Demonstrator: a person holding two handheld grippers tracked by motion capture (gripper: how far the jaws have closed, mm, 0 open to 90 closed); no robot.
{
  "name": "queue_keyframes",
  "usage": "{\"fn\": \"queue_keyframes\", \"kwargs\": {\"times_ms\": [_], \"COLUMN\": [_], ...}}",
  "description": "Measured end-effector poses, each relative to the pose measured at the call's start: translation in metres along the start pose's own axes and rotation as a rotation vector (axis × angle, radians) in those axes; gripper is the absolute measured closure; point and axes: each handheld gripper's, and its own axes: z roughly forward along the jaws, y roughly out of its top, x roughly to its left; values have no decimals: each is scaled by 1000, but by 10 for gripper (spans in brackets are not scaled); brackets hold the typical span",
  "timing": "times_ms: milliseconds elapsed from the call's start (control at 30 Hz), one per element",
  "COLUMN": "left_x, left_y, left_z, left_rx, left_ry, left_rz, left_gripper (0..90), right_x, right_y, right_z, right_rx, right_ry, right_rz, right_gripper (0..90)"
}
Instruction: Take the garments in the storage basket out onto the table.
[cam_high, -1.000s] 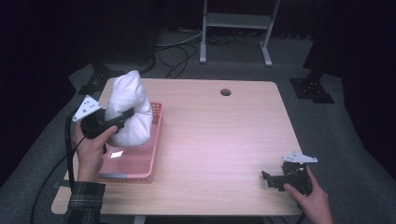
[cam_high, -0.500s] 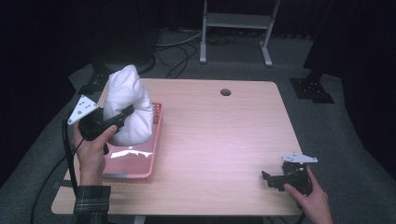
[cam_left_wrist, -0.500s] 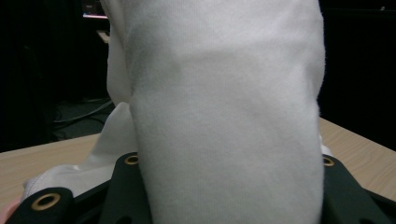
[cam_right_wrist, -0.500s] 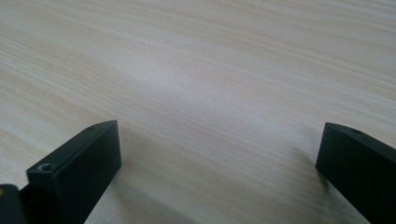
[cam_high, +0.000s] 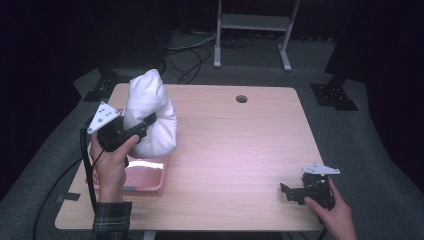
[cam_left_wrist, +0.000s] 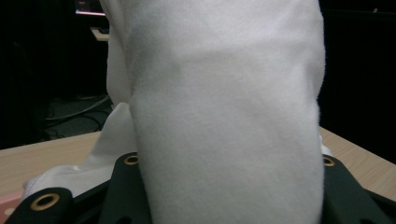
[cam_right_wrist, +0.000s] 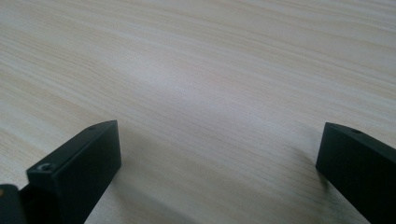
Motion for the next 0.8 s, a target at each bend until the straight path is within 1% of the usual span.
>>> {"fn": "queue_keyframes", "kwargs": {"times_ms": [67,200,567,800], "left_x": [-4,-12,-33,-44], "left_y": [2,5,11,12], "left_z": [1,3,12,18], "left_rx": [-1,-3,-16,-17], "left_ry": [-4,2,-17,-22], "left_rz": [-6,-3,2,1], "left_gripper": [536,535,531,528], "right_x": [0,0,0,0], "right_y": [0,0,0,0], "right_z": [0,0,0,0], "right_rx": [0,0,0,0], "right_ry": [0,0,0,0], "right_rz": [0,0,0,0], "right_gripper": [0,0,0,0]}}
